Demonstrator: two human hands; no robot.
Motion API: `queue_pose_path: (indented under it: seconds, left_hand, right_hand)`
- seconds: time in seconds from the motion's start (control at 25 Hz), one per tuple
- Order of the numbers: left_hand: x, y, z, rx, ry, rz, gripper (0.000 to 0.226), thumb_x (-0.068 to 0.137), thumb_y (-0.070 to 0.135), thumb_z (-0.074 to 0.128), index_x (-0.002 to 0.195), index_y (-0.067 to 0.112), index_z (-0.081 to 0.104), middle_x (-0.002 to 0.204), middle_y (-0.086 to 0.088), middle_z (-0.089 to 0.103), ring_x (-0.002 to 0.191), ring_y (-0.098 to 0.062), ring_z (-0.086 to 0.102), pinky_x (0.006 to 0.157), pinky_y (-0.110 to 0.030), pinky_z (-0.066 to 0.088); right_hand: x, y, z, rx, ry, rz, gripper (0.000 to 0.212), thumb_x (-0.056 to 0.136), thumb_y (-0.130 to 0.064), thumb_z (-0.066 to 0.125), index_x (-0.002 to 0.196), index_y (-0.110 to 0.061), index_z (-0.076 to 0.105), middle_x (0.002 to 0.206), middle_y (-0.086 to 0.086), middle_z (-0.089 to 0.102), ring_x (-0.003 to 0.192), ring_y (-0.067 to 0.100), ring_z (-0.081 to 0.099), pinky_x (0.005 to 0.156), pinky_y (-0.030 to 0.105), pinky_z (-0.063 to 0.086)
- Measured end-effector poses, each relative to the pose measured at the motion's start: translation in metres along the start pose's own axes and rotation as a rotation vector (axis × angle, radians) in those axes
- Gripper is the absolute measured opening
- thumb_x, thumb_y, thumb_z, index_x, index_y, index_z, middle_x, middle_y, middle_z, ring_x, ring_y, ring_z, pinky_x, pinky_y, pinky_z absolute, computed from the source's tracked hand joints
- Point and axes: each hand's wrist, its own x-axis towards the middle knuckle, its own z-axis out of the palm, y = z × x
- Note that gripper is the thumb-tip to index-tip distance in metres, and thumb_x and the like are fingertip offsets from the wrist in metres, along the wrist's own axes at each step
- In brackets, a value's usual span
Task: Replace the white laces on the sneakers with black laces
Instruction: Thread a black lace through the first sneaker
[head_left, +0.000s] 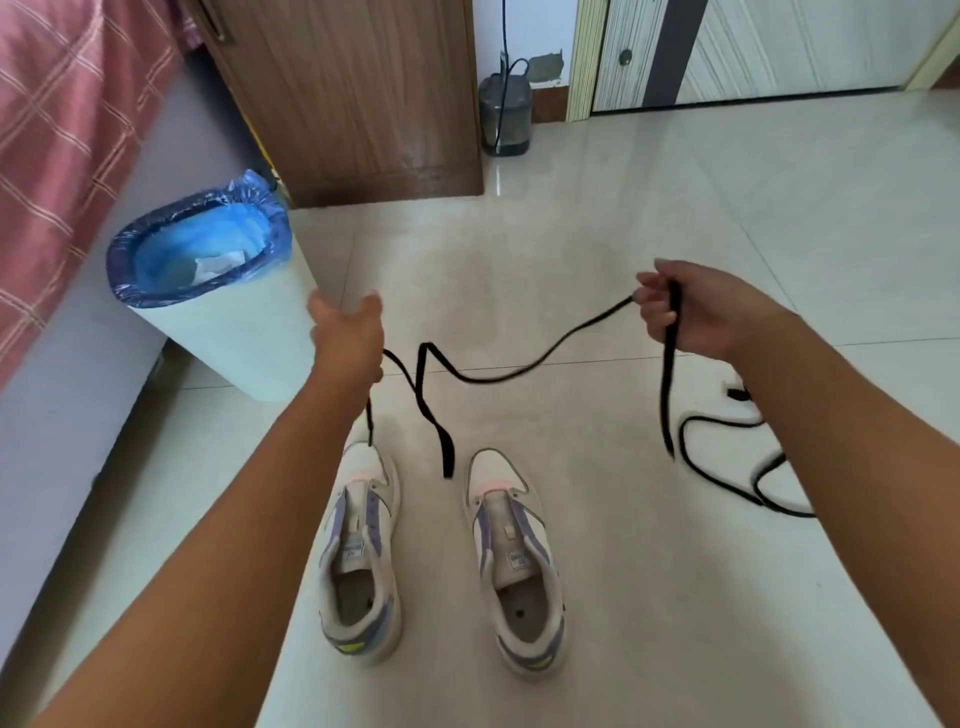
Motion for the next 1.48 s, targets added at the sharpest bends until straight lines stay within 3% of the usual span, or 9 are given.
queue_pose_path:
  seconds: [0.08, 0.24, 0.32, 0.48, 0.68, 0.84, 1.04, 1.2, 1.48]
  left_hand:
    - [-0.009, -0.001, 0.009, 0.137, 0.020, 0.105, 0.053, 0.094, 0.035, 0.047, 0.140, 0.014, 0.032, 0.115, -0.007, 0.053, 0.087, -0.024, 0.060, 0.072, -0.031, 0.053]
    - [-0.071, -0.031, 0.053, 0.262, -0.618, 0.244, 0.034, 0.096, 0.031, 0.051, 0.126, 0.015, 0.053, 0.106, 0.006, 0.055, 0.057, -0.004, 0.047, 0.041, -0.008, 0.036]
    - [-0.084, -0.042, 0.071, 0.220, -0.707, 0.282, 0.024, 0.096, 0.030, 0.051, 0.115, 0.017, 0.059, 0.103, 0.001, 0.056, 0.048, -0.002, 0.043, 0.043, -0.009, 0.035]
    - [-0.086, -0.047, 0.075, 0.110, -0.645, 0.207, 0.027, 0.095, 0.033, 0.052, 0.085, 0.016, 0.070, 0.061, -0.001, 0.043, 0.036, -0.003, 0.033, 0.041, -0.014, 0.030]
    - [-0.099, -0.071, 0.057, 0.052, -0.836, -0.099, 0.032, 0.098, 0.034, 0.046, 0.089, 0.018, 0.071, 0.079, 0.007, 0.064, 0.048, -0.004, 0.040, 0.042, -0.014, 0.032]
    - [-0.092, -0.069, 0.052, -0.521, -0.739, -0.484, 0.027, 0.099, 0.024, 0.044, 0.092, 0.009, 0.066, 0.074, 0.000, 0.061, 0.045, -0.005, 0.037, 0.033, -0.013, 0.023]
    - [-0.075, -0.061, 0.042, -0.544, -0.642, -0.424, 0.027, 0.099, 0.022, 0.044, 0.092, 0.007, 0.066, 0.076, -0.001, 0.061, 0.047, -0.005, 0.036, 0.033, -0.013, 0.022]
    - [-0.065, -0.061, 0.035, -0.129, -0.574, -0.191, 0.019, 0.098, 0.018, 0.047, 0.104, 0.009, 0.062, 0.092, -0.005, 0.060, 0.056, -0.010, 0.044, 0.037, -0.015, 0.029]
    - [-0.065, -0.059, 0.027, 0.018, -0.584, -0.051, 0.038, 0.094, 0.003, 0.052, 0.131, 0.006, 0.047, 0.094, -0.002, 0.058, 0.069, -0.010, 0.060, 0.055, -0.019, 0.044]
  right_hand:
    - [0.005, 0.006, 0.014, 0.034, -0.052, 0.070, 0.025, 0.098, -0.018, 0.037, 0.076, -0.009, 0.046, 0.065, -0.001, 0.036, 0.039, 0.008, 0.036, 0.038, 0.013, 0.034]
    - [-0.002, 0.039, 0.058, -0.024, -0.182, 0.160, 0.018, 0.097, -0.008, 0.038, 0.083, -0.005, 0.050, 0.063, 0.003, 0.043, 0.047, 0.010, 0.038, 0.043, 0.015, 0.040]
    - [-0.005, 0.050, 0.075, 0.001, -0.182, 0.168, 0.022, 0.098, -0.008, 0.038, 0.085, -0.002, 0.054, 0.066, 0.007, 0.051, 0.048, 0.012, 0.046, 0.046, 0.017, 0.046]
    - [-0.003, 0.057, 0.091, 0.037, -0.123, 0.138, 0.025, 0.100, -0.008, 0.038, 0.084, -0.001, 0.056, 0.073, 0.012, 0.058, 0.055, 0.015, 0.056, 0.052, 0.024, 0.055]
    - [0.022, 0.044, 0.082, 0.099, 0.047, 0.005, 0.022, 0.101, -0.015, 0.039, 0.087, -0.007, 0.053, 0.083, 0.011, 0.058, 0.071, 0.017, 0.057, 0.059, 0.030, 0.055]
    - [0.013, 0.100, 0.067, -0.219, -0.083, 0.162, 0.051, 0.096, -0.057, 0.028, 0.095, -0.012, 0.052, 0.086, 0.008, 0.055, 0.072, 0.018, 0.054, 0.067, 0.033, 0.047]
    - [-0.036, 0.157, 0.045, -0.534, -0.424, 0.246, 0.053, 0.089, -0.056, 0.040, 0.110, -0.012, 0.062, 0.095, 0.006, 0.068, 0.093, 0.022, 0.066, 0.088, 0.037, 0.049]
    - [-0.040, 0.151, 0.045, -0.642, -0.313, 0.077, 0.021, 0.095, -0.022, 0.052, 0.083, -0.009, 0.064, 0.069, 0.005, 0.055, 0.059, 0.012, 0.051, 0.075, 0.032, 0.052]
    - [-0.030, 0.160, 0.057, -0.280, -0.122, 0.186, 0.025, 0.099, -0.017, 0.037, 0.090, -0.007, 0.059, 0.093, 0.012, 0.067, 0.095, 0.024, 0.065, 0.088, 0.036, 0.046]
